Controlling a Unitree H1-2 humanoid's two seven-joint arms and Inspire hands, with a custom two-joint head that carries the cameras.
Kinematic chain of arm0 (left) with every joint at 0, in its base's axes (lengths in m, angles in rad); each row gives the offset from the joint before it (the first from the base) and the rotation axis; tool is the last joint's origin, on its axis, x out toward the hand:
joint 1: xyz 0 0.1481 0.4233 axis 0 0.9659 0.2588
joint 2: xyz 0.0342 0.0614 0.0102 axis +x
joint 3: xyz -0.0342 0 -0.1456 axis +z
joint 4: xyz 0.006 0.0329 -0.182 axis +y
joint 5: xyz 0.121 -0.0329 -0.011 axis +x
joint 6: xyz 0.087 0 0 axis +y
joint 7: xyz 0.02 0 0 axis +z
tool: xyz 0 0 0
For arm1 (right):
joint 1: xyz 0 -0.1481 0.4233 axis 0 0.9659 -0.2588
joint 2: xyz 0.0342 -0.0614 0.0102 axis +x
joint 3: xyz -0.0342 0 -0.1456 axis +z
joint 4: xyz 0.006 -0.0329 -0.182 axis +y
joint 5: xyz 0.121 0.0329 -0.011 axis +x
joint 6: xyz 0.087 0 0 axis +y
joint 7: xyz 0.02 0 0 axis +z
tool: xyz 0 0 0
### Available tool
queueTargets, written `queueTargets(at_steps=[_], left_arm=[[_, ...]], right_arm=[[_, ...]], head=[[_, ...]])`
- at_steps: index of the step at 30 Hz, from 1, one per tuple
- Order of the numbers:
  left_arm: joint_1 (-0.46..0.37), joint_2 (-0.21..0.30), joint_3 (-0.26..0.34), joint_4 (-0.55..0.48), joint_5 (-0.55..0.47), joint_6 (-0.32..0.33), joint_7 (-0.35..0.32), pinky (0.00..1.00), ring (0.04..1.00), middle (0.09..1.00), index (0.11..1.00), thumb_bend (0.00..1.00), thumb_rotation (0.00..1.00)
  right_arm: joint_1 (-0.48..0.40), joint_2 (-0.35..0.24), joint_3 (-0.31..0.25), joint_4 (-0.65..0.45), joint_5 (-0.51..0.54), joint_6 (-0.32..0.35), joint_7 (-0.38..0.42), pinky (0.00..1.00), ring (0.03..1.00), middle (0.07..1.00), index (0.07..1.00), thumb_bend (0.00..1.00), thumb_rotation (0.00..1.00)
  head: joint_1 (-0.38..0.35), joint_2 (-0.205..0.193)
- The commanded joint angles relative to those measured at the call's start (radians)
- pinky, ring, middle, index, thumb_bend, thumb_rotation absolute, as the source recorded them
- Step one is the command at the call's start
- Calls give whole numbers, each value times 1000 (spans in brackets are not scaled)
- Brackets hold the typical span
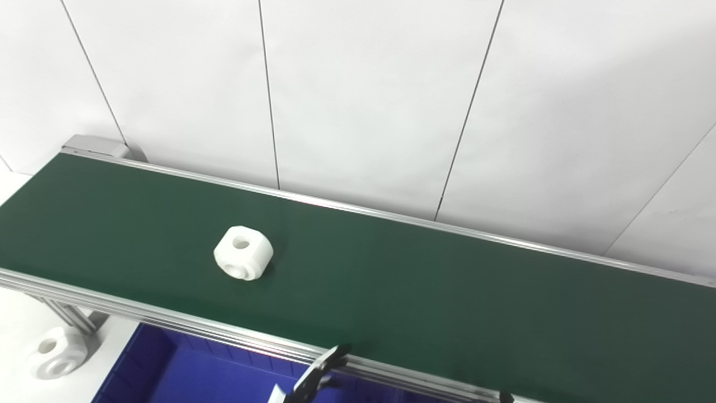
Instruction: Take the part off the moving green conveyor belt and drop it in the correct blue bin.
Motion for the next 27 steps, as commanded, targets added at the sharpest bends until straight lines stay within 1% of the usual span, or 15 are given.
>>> queueTargets(at_steps=[1, 3, 4, 5, 7, 10, 12, 14, 19, 23, 25, 27], left_arm=[[-56, 51, 21, -168, 91, 81, -93, 686, 852, 884, 836, 923, 416], [-107, 76, 45, -261, 140, 161, -166, 759, 871, 881, 830, 956, 389], [-124, 82, 52, -283, 149, 187, -189, 780, 880, 882, 829, 964, 373], [-168, 91, 65, -301, 170, 217, -215, 803, 883, 875, 826, 981, 356], [-229, 105, 83, -315, 198, 252, -249, 821, 881, 866, 824, 996, 344], [-335, 134, 94, -319, 266, 296, -319, 835, 886, 870, 841, 1000, 343], [-380, 146, 96, -317, 300, 311, -353, 846, 891, 875, 852, 1000, 341], [-424, 153, 91, -303, 339, 315, -374, 883, 913, 897, 885, 1000, 339], [-511, 161, 80, -238, 398, 314, -392, 913, 938, 905, 915, 991, 349], [-618, 177, 71, -143, 459, 322, -418, 955, 947, 888, 927, 974, 388], [-663, 184, 67, -92, 480, 328, -427, 941, 941, 890, 935, 974, 401], [-699, 189, 65, -37, 486, 323, -421, 931, 938, 898, 941, 977, 399]], right_arm=[[-10, 8, 1, -27, -14, -40, 4, 1000, 999, 1000, 1000, 879, 948], [-12, 16, 2, -28, -13, -40, 12, 1000, 1000, 1000, 1000, 871, 946], [-13, 19, 3, -28, -13, -40, 14, 1000, 1000, 1000, 1000, 869, 944], [-17, 23, 5, -28, -13, -40, 13, 996, 1000, 1000, 1000, 867, 939], [-22, 29, 8, -26, -15, -40, 11, 989, 1000, 1000, 1000, 864, 934], [-27, 37, 12, -25, -14, -40, 12, 995, 1000, 1000, 1000, 859, 938], [-30, 42, 14, -23, -15, -40, 12, 999, 1000, 1000, 1000, 858, 939], [-31, 49, 15, -20, -21, -39, 10, 1000, 1000, 1000, 1000, 871, 951], [-35, 60, 19, -14, -27, -39, 7, 1000, 1000, 1000, 1000, 872, 962], [-37, 72, 19, -10, -36, -40, 3, 1000, 1000, 1000, 1000, 889, 972], [-38, 75, 21, -6, -42, -40, -3, 1000, 1000, 1000, 1000, 890, 980], [-38, 79, 21, -5, -44, -39, 1, 1000, 1000, 1000, 1000, 895, 987]], head=[[0, 7], [-5, 10], [-5, 10], [-10, 11], [-15, 13], [-21, 13], [-24, 13], [-29, 12], [-38, 12], [-47, 8], [-54, 5], [-61, 3]])
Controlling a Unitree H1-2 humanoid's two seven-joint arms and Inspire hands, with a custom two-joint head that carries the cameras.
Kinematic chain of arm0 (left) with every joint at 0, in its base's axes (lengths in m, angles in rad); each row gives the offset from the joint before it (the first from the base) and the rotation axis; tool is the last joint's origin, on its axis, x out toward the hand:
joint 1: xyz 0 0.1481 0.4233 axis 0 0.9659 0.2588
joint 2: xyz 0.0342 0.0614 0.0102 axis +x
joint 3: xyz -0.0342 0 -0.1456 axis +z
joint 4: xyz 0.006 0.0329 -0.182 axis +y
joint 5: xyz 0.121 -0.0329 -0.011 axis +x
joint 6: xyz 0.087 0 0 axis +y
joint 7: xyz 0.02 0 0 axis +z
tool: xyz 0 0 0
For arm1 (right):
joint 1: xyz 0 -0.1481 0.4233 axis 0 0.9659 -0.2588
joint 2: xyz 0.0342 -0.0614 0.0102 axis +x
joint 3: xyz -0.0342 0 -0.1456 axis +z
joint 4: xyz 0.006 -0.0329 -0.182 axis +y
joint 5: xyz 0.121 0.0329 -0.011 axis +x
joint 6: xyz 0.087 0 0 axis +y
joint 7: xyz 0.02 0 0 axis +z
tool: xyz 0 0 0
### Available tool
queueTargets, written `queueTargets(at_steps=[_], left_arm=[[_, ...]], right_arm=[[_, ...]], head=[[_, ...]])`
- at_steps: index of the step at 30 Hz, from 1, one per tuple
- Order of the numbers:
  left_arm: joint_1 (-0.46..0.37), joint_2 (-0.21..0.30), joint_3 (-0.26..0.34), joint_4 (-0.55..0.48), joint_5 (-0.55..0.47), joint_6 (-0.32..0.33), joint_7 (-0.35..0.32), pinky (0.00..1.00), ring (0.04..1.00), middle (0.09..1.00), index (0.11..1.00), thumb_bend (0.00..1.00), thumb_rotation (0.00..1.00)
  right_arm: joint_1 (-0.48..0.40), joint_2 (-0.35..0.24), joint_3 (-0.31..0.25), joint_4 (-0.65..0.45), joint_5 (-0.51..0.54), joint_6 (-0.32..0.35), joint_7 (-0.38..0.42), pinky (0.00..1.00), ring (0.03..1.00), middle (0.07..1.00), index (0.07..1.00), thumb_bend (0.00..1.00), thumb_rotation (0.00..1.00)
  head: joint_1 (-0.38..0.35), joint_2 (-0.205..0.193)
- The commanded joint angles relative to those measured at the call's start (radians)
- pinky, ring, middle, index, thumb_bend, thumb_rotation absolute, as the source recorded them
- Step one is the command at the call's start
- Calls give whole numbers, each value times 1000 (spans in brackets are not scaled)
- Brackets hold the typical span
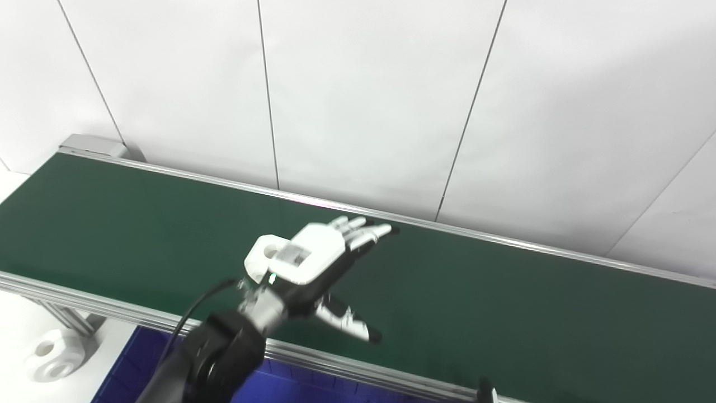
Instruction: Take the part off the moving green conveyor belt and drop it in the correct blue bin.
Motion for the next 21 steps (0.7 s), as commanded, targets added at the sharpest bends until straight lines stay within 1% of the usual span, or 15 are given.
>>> queueTargets(at_steps=[1, 5, 9, 12, 14, 16, 18, 21], left_arm=[[-48, 7, -3, 18, 8, -11, 24, 929, 937, 901, 943, 978, 397], [-111, 19, -17, 130, 13, 3, 7, 932, 947, 933, 949, 973, 400], [-156, 33, -30, 253, 7, -5, 19, 919, 948, 941, 940, 995, 387], [-173, 42, -36, 302, 0, -10, 24, 921, 956, 947, 939, 1000, 394], [-186, 48, -41, 333, -11, -13, 13, 934, 965, 955, 941, 999, 393], [-205, 56, -48, 368, -40, -18, -16, 963, 984, 962, 944, 1000, 384], [-226, 66, -61, 390, -74, -16, -71, 986, 995, 966, 948, 994, 378], [-253, 83, -83, 410, -114, -23, -131, 999, 993, 964, 946, 992, 369]], right_arm=[[-10, 13, 0, -10, -11, -39, -5, 1000, 1000, 1000, 1000, 897, 989], [-13, 15, 0, -6, -1, -39, 4, 1000, 1000, 1000, 1000, 903, 982], [-13, 16, 1, -6, -5, -39, 10, 1000, 1000, 1000, 1000, 909, 985], [-12, 18, 0, -6, -6, -39, 8, 1000, 999, 1000, 1000, 909, 984], [-15, 16, 2, -3, 1, -39, 9, 1000, 999, 1000, 1000, 908, 976], [-16, 15, 2, -2, 6, -39, 15, 1000, 1000, 1000, 1000, 916, 975], [-16, 16, 2, -2, 6, -39, 15, 1000, 1000, 1000, 1000, 914, 975], [-16, 16, 3, -3, 8, -39, 14, 1000, 1000, 1000, 1000, 906, 968]], head=[[1, 0], [0, 1], [1, -5], [1, -5], [0, -2], [1, -2], [1, -1], [1, -1]])
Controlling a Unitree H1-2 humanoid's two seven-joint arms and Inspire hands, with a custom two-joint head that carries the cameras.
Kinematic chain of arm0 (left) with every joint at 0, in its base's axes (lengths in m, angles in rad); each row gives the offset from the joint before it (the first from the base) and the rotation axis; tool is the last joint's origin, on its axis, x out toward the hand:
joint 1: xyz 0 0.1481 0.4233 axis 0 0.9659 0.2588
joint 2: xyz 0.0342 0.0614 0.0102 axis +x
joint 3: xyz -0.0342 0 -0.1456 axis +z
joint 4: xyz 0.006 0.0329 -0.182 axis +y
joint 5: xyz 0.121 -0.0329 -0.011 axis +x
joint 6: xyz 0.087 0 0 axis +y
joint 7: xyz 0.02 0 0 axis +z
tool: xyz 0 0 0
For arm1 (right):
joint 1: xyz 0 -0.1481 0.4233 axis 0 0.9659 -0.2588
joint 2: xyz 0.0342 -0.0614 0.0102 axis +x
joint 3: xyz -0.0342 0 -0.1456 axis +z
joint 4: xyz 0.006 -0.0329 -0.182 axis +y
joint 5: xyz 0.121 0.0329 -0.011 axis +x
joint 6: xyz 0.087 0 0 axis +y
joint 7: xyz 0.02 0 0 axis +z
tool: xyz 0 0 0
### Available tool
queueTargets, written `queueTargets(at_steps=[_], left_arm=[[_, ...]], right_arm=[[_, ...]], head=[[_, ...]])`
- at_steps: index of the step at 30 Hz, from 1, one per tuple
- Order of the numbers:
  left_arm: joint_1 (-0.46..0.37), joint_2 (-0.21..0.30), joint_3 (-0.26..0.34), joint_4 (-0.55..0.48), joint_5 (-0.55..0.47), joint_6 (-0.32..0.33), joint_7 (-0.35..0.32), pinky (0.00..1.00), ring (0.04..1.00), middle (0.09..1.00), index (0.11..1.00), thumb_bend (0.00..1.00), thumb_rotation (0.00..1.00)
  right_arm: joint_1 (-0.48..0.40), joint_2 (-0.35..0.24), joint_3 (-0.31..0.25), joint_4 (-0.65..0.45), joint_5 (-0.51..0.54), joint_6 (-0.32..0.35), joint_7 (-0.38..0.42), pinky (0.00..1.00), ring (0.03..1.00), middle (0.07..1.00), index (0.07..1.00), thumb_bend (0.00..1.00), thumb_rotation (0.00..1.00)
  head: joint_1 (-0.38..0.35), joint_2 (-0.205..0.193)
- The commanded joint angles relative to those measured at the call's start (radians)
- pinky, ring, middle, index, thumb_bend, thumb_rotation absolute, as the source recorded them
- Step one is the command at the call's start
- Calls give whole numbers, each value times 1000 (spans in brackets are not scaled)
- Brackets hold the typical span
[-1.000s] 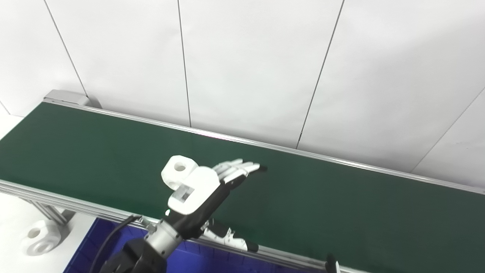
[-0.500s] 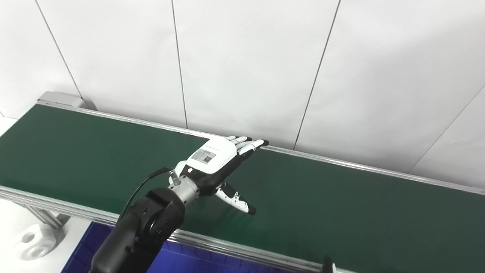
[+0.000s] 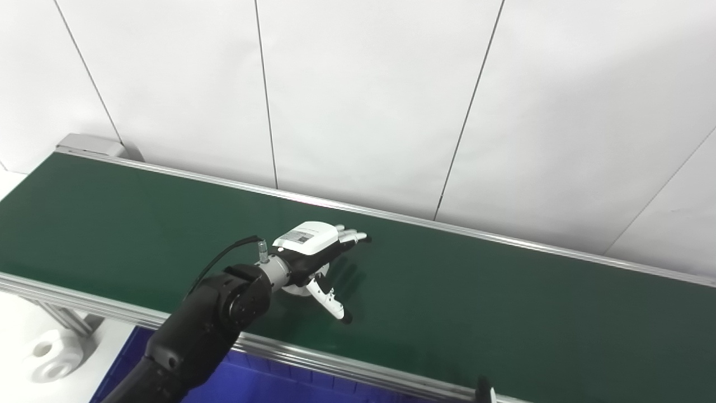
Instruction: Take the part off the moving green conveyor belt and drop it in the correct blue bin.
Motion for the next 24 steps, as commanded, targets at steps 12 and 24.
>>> queueTargets(at_steps=[12, 24], left_arm=[[-121, 68, -78, 60, 59, -27, -4, 960, 971, 949, 928, 987, 347], [-132, 69, -179, 163, 267, 7, 167, 544, 565, 570, 493, 542, 20]], right_arm=[[-13, 13, 4, -4, -14, -35, -2, 1000, 981, 1000, 1000, 915, 980], [-2, 10, 6, -22, -11, -35, 7, 1000, 977, 1000, 1000, 909, 984]], head=[[-3, 1], [-5, 10]])
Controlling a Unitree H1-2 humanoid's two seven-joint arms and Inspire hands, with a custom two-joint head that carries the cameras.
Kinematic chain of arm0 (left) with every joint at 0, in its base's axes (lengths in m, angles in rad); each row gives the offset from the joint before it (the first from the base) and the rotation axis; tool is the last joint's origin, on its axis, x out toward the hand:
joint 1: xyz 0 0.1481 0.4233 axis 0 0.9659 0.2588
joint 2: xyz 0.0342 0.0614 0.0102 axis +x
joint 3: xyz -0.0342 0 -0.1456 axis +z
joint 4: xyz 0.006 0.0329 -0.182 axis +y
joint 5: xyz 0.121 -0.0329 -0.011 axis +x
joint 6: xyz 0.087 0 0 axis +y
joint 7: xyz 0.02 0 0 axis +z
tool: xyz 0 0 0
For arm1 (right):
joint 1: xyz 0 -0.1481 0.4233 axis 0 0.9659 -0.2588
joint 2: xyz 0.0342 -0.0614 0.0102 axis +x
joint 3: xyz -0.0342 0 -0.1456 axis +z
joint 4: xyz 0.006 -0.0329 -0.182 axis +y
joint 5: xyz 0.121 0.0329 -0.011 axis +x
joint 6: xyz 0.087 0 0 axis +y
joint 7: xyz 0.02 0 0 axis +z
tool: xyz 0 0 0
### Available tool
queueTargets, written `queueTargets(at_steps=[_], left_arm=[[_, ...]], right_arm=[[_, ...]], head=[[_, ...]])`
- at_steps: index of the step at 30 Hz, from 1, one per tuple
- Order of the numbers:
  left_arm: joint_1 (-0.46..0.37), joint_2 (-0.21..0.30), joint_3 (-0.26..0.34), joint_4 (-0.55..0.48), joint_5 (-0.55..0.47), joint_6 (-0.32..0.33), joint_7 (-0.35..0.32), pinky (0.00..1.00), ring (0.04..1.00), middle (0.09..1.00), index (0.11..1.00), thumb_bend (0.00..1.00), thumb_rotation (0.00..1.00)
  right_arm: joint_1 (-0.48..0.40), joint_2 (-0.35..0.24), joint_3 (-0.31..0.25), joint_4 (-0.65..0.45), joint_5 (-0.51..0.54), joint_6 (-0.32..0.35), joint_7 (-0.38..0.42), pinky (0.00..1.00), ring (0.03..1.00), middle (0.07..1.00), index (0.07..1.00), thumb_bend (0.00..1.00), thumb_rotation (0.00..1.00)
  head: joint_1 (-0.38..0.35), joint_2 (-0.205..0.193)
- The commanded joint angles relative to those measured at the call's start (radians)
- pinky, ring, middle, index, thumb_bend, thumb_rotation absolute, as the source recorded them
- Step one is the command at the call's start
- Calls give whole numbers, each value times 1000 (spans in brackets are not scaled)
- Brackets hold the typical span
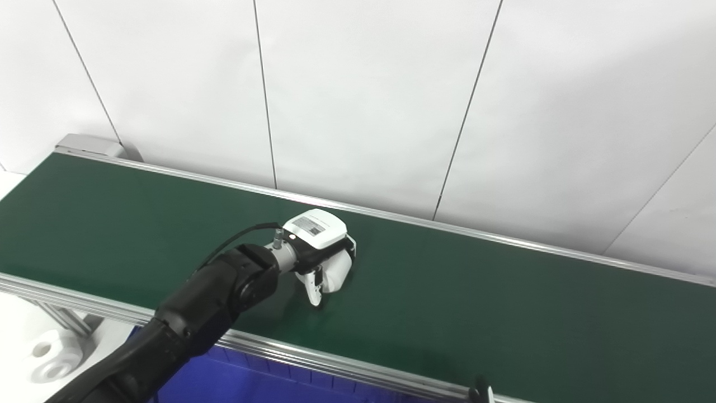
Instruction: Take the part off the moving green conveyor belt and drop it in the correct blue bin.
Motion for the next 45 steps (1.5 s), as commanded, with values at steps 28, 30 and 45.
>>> queueTargets(at_steps=[28, 30, 45], left_arm=[[-49, 12, 105, -459, -125, 175, -377, 341, 418, 492, 483, 525, 0], [-46, 25, 125, -533, -139, 190, -419, 347, 424, 503, 478, 524, 0], [222, 80, 200, -847, -100, 303, -567, 384, 439, 517, 465, 522, 0]], right_arm=[[21, -2, -77, -140, 45, -10, 134, 1000, 962, 1000, 1000, 884, 999], [24, -6, -93, -168, 73, -2, 168, 1000, 969, 1000, 1000, 841, 1000], [28, -13, -224, -241, 106, 44, 295, 1000, 935, 999, 1000, 759, 1000]], head=[[163, 201], [209, 236], [380, 257]])
